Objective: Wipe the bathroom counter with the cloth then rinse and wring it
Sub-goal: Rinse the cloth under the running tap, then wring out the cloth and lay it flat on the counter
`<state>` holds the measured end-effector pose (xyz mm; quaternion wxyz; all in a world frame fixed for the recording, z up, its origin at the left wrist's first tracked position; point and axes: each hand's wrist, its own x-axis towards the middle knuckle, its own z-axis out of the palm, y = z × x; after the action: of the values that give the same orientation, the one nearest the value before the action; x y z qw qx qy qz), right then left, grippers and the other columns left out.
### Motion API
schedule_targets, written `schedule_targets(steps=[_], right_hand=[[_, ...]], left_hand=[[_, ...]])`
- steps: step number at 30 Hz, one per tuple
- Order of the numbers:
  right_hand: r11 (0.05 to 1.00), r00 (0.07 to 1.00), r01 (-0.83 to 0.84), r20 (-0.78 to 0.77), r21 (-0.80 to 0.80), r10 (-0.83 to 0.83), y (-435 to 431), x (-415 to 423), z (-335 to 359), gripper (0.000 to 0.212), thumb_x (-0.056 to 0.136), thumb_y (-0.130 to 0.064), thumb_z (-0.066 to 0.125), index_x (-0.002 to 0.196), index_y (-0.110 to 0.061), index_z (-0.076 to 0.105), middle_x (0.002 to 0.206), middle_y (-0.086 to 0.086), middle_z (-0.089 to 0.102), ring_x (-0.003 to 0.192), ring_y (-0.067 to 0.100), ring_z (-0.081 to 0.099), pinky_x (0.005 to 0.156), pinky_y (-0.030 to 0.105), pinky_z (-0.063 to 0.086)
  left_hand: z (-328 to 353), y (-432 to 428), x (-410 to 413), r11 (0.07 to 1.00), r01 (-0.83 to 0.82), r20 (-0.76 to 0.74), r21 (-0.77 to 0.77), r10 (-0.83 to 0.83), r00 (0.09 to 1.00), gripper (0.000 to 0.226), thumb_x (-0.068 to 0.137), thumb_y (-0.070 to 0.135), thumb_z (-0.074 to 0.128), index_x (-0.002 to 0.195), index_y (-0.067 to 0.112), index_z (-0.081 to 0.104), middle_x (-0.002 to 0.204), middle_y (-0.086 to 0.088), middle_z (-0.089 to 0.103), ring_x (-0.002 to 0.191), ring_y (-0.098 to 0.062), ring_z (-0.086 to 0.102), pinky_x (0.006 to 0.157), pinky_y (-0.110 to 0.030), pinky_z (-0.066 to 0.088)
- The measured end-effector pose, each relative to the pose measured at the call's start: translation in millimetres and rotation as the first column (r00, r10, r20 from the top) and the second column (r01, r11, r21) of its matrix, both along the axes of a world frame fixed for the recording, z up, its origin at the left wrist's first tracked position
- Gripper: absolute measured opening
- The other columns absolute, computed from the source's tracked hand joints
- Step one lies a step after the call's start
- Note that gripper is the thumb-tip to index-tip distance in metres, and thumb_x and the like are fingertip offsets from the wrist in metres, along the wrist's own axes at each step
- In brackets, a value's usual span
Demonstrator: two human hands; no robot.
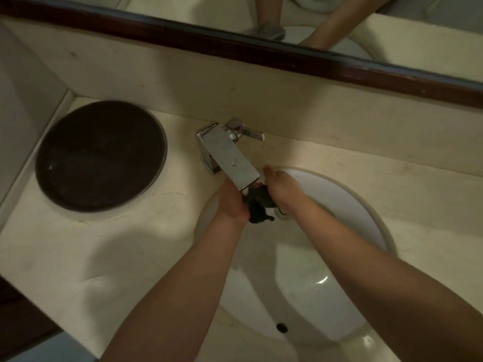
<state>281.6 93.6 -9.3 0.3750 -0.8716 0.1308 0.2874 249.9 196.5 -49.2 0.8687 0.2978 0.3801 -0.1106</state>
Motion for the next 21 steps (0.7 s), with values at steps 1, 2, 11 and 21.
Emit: schedule_targets(steps=[1,2,11,21], right_hand=[[0.999,0.996,0.03,0.082,0.014,-0.031,-2,3,12,0.048,0.101,-0.041,0.031,0.109,-0.003,0.059,0.1,0.015,0.059,0.102,0.036,0.058,0.08,0.034,0.04],[0.998,0.981,0.048,0.184,0.049,-0.056,-2,7,23,0.041,0.101,-0.038,0.033,0.108,-0.006,0.058,0.1,0.011,0.059,0.099,0.033,0.057,0.08,0.034,0.039],[0.983,0.899,0.023,0.426,0.185,-0.101,28,15,69,0.056,0.087,-0.044,0.03,0.104,-0.007,0.069,0.105,0.012,0.07,0.089,0.03,0.066,0.088,0.047,0.051],[0.921,0.892,0.116,0.369,0.371,-0.261,23,-17,81,0.029,0.1,-0.024,0.041,0.104,-0.009,0.066,0.106,0.008,0.068,0.075,0.02,0.063,0.065,0.026,0.051]], left_hand=[[2,-1,0,0.999,0.007,-0.047,-0.035,-0.009,0.999,0.038,0.101,0.03,0.032,0.075,0.009,0.049,0.067,-0.009,0.056,0.063,-0.021,0.056,0.064,-0.03,0.05],[6,0,2,0.996,0.007,-0.077,-0.085,-0.013,0.997,0.042,0.1,0.031,0.036,0.069,0.007,0.053,0.063,-0.01,0.056,0.061,-0.022,0.057,0.064,-0.031,0.05],[37,16,1,0.975,0.191,-0.202,-0.114,-0.211,0.956,0.03,0.08,0.034,0.062,0.056,0.017,0.057,0.051,0.002,0.052,0.047,-0.014,0.05,0.063,-0.021,0.044],[33,17,-12,0.99,0.135,0.035,0.03,-0.136,0.99,0.028,0.086,0.033,0.058,0.093,0.009,0.071,0.071,-0.004,0.06,0.061,-0.017,0.058,0.067,-0.03,0.049]])
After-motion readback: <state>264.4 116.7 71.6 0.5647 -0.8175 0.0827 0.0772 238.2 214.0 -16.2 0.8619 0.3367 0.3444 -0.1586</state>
